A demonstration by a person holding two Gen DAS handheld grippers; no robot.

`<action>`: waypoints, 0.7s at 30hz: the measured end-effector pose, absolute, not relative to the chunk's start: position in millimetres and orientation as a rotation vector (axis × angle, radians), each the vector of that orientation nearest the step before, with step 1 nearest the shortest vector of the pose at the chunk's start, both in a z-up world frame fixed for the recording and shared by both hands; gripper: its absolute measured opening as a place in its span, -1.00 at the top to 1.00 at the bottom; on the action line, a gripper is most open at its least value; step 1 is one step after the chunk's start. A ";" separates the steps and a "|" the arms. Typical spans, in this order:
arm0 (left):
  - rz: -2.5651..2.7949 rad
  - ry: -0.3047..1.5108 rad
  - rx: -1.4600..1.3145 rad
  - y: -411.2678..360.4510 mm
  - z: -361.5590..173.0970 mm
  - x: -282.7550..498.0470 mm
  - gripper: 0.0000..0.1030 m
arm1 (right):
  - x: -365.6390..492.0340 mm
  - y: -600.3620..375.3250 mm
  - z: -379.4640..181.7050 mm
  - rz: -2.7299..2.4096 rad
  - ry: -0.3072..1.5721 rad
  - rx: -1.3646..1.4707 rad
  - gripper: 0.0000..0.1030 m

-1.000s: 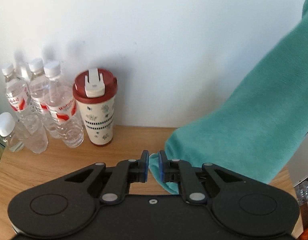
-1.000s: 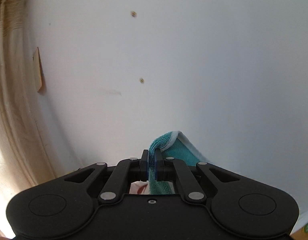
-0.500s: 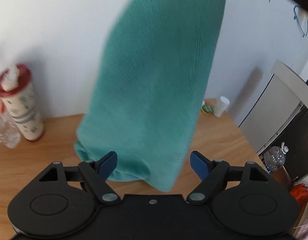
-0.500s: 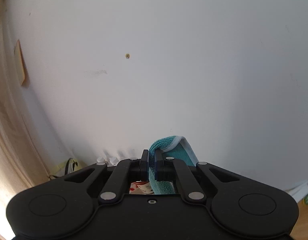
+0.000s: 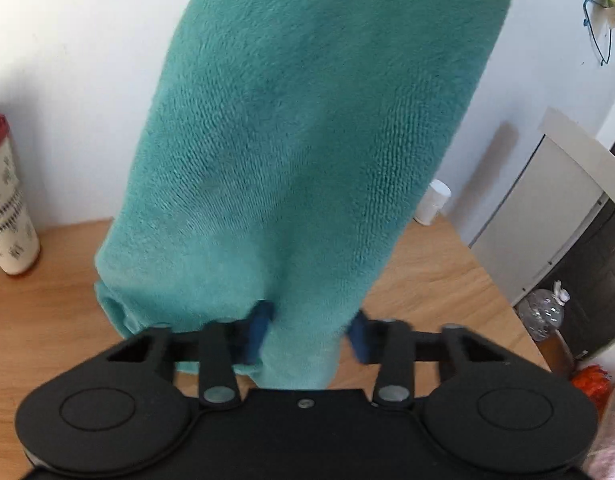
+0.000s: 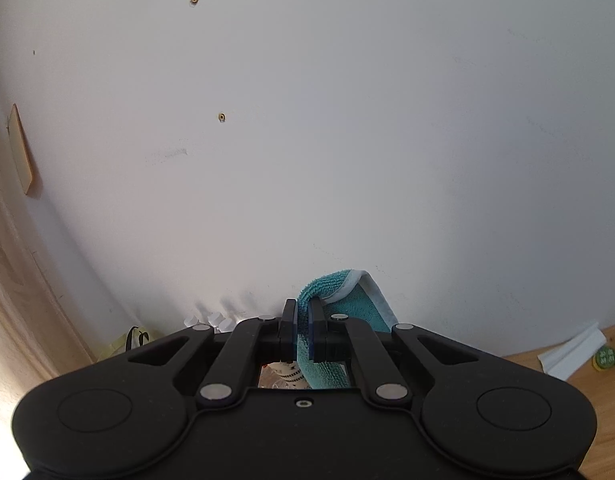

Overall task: Fold towel
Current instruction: 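Lift the teal towel up with both tools, shaking it open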

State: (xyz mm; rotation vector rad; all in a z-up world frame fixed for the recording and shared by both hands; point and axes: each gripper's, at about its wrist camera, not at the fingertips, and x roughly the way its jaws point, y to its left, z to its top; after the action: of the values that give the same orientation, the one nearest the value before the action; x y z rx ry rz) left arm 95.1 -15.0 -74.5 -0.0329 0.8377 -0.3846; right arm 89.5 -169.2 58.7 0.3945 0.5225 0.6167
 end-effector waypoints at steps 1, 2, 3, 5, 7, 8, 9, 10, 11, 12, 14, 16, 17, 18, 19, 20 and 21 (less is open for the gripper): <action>-0.375 0.835 -0.029 -12.2 -73.4 96.5 0.77 | 89.5 -170.3 57.7 0.612 0.523 0.397 0.90; -0.365 0.833 -0.026 -9.4 -72.3 98.0 0.86 | 89.7 -171.6 55.9 0.602 0.522 0.397 0.90; -0.355 0.830 -0.022 -6.6 -71.2 99.5 0.87 | 89.9 -173.0 53.7 0.591 0.521 0.396 0.90; -0.336 0.825 -0.015 -1.0 -69.0 102.5 0.89 | 90.3 -176.5 51.2 0.575 0.519 0.401 0.90; -0.316 0.820 -0.008 4.7 -66.8 105.4 0.89 | 91.9 -179.4 48.6 0.559 0.521 0.409 0.90; -0.306 0.817 -0.004 7.5 -65.7 106.9 0.89 | 92.3 -179.2 48.2 0.550 0.518 0.409 0.90; -0.296 0.814 -0.001 10.3 -64.6 108.4 0.89 | 92.8 -178.5 47.8 0.540 0.513 0.408 0.90; -0.286 0.812 0.003 13.1 -63.5 109.9 0.89 | 93.2 -177.7 47.4 0.530 0.509 0.408 0.90; -0.277 0.809 0.007 15.9 -62.4 111.3 0.89 | 93.3 -175.9 49.0 0.529 0.501 0.402 0.90; -0.264 0.798 0.007 21.5 -56.4 111.5 0.89 | 93.1 -173.7 51.4 0.533 0.492 0.394 0.90; -0.236 0.767 0.005 35.4 -40.1 110.5 0.89 | 93.4 -169.1 60.0 0.535 0.462 0.377 0.90; -0.202 0.720 0.011 51.1 -16.7 110.7 0.89 | 95.3 -165.6 71.2 0.550 0.428 0.371 0.91; -0.190 0.691 0.017 56.7 -2.4 113.3 0.89 | 96.5 -163.7 78.1 0.554 0.406 0.362 0.91; -0.183 0.667 0.022 60.5 9.8 116.6 0.89 | 97.8 -161.4 85.0 0.556 0.384 0.350 0.91; -0.169 0.636 0.027 64.5 23.1 119.9 0.89 | 99.2 -159.8 92.0 0.562 0.363 0.344 0.91; -0.156 0.608 0.032 69.1 36.6 123.9 0.89 | 100.6 -158.4 99.2 0.571 0.341 0.342 0.91; -0.147 0.582 0.031 74.7 51.1 126.6 0.89 | 100.8 -156.8 103.6 0.578 0.327 0.338 0.91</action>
State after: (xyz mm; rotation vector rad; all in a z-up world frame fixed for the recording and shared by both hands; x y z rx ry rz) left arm 126.6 74.7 51.1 0.0306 0.5818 -0.1467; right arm 100.8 -156.8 103.6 0.3378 0.3265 0.5778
